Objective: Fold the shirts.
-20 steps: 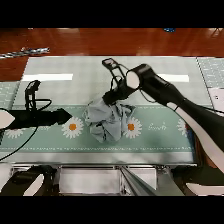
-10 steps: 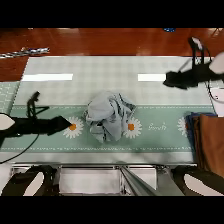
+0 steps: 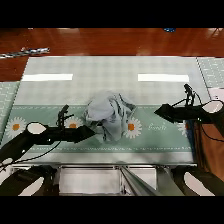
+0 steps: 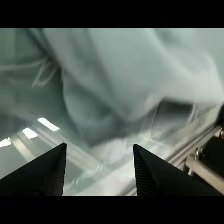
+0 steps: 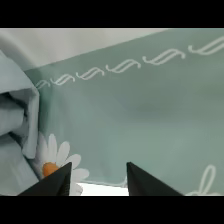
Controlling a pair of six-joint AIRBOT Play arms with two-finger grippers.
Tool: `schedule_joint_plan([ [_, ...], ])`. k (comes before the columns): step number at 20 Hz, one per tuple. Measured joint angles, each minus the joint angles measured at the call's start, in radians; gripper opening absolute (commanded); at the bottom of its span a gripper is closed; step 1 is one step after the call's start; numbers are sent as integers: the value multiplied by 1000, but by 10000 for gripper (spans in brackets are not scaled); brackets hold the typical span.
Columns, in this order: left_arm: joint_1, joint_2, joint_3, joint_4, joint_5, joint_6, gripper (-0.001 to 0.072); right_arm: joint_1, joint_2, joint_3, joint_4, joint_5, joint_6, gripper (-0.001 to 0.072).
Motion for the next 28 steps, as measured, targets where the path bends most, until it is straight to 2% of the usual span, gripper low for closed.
schedule_joint_plan([
  [1,-23,-33,18,-10,24,5,507,-1,1,-9,14,-3,-8,401],
  [2,-41,-68,40,-20,42,8,474,-1,3,-15,22,-6,-13,401],
  [4,-63,-135,85,-31,64,15,22,5,3,-23,36,-6,-19,401],
  [7,-77,-215,146,-40,53,49,25,50,-27,-29,51,-27,-19,401],
  [12,-82,-260,190,-43,-5,84,25,148,-184,27,138,-67,-45,400],
  [17,-83,-270,199,-44,-42,93,25,188,-362,199,182,-62,-69,400],
  [23,-83,-272,200,-43,-50,95,25,197,-557,404,206,11,-67,398],
  [24,-83,-272,200,-43,-51,95,25,197,-584,430,211,19,-67,363],
  [25,-83,-272,200,-43,-52,95,25,198,-606,453,211,26,-66,257],
  [26,-83,-272,200,-43,-54,95,25,198,-626,472,208,27,-65,84],
  [27,-83,-272,201,-43,-55,95,25,198,-643,490,200,27,-64,30],
  [28,-82,-272,202,-43,-57,96,25,198,-654,509,195,33,-72,30],
])
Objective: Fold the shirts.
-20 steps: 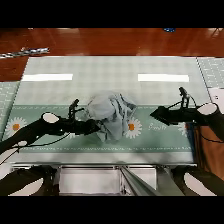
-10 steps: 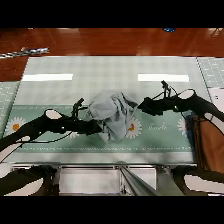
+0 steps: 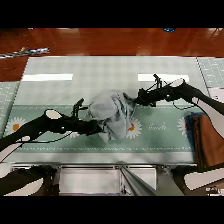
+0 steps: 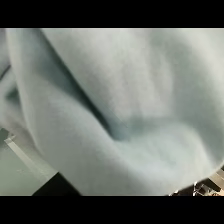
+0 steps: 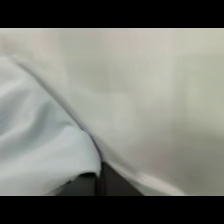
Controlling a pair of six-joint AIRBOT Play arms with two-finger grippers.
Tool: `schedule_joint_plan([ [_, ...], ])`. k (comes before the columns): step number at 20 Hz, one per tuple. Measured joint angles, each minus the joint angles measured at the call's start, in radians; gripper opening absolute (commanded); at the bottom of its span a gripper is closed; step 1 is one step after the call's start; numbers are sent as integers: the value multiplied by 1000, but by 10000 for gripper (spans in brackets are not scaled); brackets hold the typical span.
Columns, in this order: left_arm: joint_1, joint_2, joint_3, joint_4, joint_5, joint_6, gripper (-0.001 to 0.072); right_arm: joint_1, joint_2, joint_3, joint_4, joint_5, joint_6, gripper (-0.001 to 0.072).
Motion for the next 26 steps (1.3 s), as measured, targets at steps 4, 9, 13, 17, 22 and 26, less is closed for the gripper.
schedule_joint_plan([
  [4,71,8,60,1,-58,10,25,-6,-5,101,-25,58,-31,29],
  [9,311,88,321,4,-241,22,24,-57,114,344,-141,143,8,29],
  [13,506,140,667,3,-328,-49,24,-101,238,627,-247,218,63,29],
  [17,652,157,1032,-2,-401,-115,24,-116,405,851,-347,279,91,29],
  [22,751,210,1326,37,-493,-153,24,-120,663,937,-524,304,114,29],
  [26,742,316,1389,204,-543,-188,24,-121,836,953,-705,361,155,29],
])
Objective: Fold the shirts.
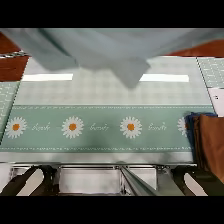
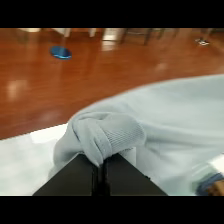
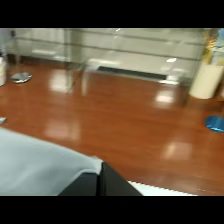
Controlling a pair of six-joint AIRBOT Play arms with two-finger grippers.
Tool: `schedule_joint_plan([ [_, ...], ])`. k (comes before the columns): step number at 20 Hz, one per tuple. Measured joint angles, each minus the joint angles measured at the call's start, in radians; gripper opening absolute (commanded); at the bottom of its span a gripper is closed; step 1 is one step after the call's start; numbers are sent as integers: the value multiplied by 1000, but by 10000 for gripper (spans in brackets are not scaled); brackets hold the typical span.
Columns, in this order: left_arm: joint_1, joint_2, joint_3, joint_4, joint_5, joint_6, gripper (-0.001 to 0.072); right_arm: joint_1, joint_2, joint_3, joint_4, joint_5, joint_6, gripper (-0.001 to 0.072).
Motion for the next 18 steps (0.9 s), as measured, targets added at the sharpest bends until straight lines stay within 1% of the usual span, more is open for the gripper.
schedule_joint_plan([
  [3,-70,84,-10,142,-32,-19,25,0,91,-23,-90,90,26,29],
  [6,-163,175,-122,290,-84,-50,25,0,148,-111,-129,163,42,29],
  [9,-217,269,-370,383,-141,-79,25,0,175,-269,-134,187,53,29],
  [12,-238,329,-733,426,-155,-93,25,0,148,-450,-103,140,53,29],
  [14,-245,328,-980,436,-94,-97,25,0,78,-549,-76,95,44,29],
  [16,-247,280,-1172,442,23,-98,25,0,-40,-612,-16,43,13,29],
  [18,-249,189,-1279,426,158,-101,25,0,-175,-638,53,-19,-24,29],
])
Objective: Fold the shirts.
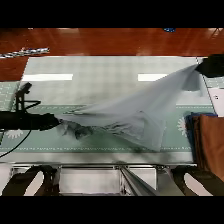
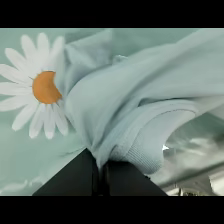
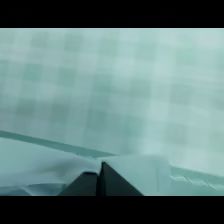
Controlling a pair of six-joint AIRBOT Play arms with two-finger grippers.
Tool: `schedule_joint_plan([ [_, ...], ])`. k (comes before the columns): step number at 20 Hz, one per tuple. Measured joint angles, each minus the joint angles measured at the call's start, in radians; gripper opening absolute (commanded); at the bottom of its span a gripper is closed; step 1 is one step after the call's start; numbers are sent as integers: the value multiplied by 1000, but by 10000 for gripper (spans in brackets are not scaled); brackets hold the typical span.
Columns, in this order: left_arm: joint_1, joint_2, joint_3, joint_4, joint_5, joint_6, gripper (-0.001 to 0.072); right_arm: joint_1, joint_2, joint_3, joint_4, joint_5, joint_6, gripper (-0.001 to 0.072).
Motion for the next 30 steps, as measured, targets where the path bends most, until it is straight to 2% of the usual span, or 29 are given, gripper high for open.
schedule_joint_plan([
  [4,-2,-258,9,-42,222,12,25,0,-312,56,138,-139,-39,29],
  [8,-2,-518,184,-60,280,20,25,0,-587,227,249,-195,-27,30],
  [9,-2,-574,233,-60,279,23,27,0,-639,264,273,-201,-17,59],
  [10,-2,-620,276,-63,275,23,121,0,-686,295,301,-211,0,266],
  [11,-2,-662,320,-63,265,24,483,0,-721,315,323,-218,10,412],
  [12,-2,-697,358,-63,248,24,511,0,-750,331,348,-225,25,408],
  [15,11,-768,481,5,114,26,510,-15,-792,357,405,-212,56,406],
  [19,117,-749,551,164,-69,11,510,-108,-747,363,409,-71,64,406],
  [22,249,-658,452,164,-96,24,510,-191,-623,247,319,8,63,406],
  [25,346,-560,237,34,-56,90,509,-255,-424,-52,284,-77,75,406],
  [30,359,-500,-72,-252,40,215,509,-294,-106,-525,380,-217,-17,406],
])
